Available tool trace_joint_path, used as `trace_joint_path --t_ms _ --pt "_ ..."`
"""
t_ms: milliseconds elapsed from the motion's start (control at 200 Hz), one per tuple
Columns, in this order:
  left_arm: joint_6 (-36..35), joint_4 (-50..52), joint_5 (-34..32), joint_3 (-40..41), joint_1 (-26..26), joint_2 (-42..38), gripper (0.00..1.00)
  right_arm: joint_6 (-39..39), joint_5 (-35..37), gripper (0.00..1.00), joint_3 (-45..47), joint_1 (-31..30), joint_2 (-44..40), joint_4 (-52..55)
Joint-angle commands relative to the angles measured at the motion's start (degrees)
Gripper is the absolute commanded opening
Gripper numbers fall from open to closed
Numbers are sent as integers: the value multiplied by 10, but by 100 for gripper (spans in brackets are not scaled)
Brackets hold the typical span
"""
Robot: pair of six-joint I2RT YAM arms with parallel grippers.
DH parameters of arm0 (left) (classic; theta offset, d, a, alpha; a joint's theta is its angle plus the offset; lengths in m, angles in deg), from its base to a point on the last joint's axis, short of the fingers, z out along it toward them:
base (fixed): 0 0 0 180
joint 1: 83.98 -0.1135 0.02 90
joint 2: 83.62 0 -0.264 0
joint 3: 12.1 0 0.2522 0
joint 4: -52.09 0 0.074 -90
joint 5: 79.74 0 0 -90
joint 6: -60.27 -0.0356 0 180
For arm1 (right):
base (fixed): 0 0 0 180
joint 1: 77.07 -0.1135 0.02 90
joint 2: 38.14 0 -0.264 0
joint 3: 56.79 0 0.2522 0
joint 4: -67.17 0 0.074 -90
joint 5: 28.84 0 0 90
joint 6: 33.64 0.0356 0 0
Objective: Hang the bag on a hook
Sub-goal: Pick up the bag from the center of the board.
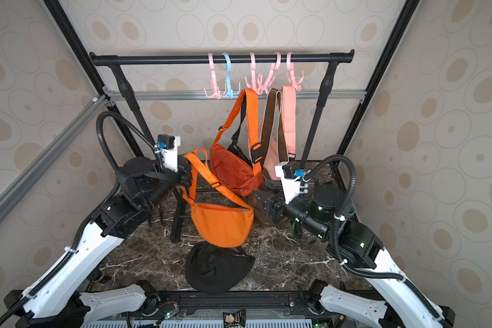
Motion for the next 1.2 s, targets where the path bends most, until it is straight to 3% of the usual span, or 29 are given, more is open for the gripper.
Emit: trace_joint_path --t_ms 0,190,325,565,765,890,1075,1195 --pt "-22 29 46 -118 9 45 0 -15 -12 59 -55 2 32 -55" --pt "-45 70 45 -281 42 125 0 -56 -112 61 -138 4 121 -104" --pt "-57 94 41 -371 58 172 0 -93 -169 63 -265 6 208 -77" --pt "-97 147 14 -533 79 265 0 -123 -200 63 -447 43 332 -7" --pt "-130 121 -33 -547 82 288 0 -113 -218 62 -449 82 346 -1" --pt "-131 95 -28 -554 85 303 0 -87 -273 61 -482 108 383 25" --pt "-137 74 -30 -578 91 325 0 -46 -361 51 -470 143 399 11" --pt "-143 67 -31 -579 97 329 0 -55 -359 34 -463 146 398 10"
